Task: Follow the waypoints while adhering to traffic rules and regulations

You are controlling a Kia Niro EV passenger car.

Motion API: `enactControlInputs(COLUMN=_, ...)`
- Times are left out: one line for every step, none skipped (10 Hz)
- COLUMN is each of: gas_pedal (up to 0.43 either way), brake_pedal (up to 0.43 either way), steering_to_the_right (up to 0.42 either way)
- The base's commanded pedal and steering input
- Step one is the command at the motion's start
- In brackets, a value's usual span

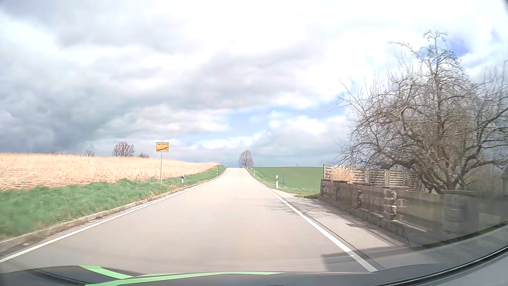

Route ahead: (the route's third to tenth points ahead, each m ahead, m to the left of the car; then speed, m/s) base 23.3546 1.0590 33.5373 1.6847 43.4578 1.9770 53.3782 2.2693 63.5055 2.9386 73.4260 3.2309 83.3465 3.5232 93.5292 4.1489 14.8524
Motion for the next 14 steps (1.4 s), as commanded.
enactControlInputs(gas_pedal=0.35, brake_pedal=0.0, steering_to_the_right=-0.011)
enactControlInputs(gas_pedal=0.358, brake_pedal=0.0, steering_to_the_right=-0.011)
enactControlInputs(gas_pedal=0.358, brake_pedal=0.0, steering_to_the_right=-0.01)
enactControlInputs(gas_pedal=0.37, brake_pedal=0.0, steering_to_the_right=-0.009)
enactControlInputs(gas_pedal=0.378, brake_pedal=0.0, steering_to_the_right=-0.008)
enactControlInputs(gas_pedal=0.378, brake_pedal=0.0, steering_to_the_right=-0.008)
enactControlInputs(gas_pedal=0.378, brake_pedal=0.0, steering_to_the_right=-0.008)
enactControlInputs(gas_pedal=0.39, brake_pedal=0.0, steering_to_the_right=-0.008)
enactControlInputs(gas_pedal=0.39, brake_pedal=0.0, steering_to_the_right=-0.008)
enactControlInputs(gas_pedal=0.39, brake_pedal=0.0, steering_to_the_right=-0.008)
enactControlInputs(gas_pedal=0.398, brake_pedal=0.0, steering_to_the_right=-0.008)
enactControlInputs(gas_pedal=0.398, brake_pedal=0.0, steering_to_the_right=-0.008)
enactControlInputs(gas_pedal=0.398, brake_pedal=0.0, steering_to_the_right=-0.007)
enactControlInputs(gas_pedal=0.398, brake_pedal=0.0, steering_to_the_right=-0.007)
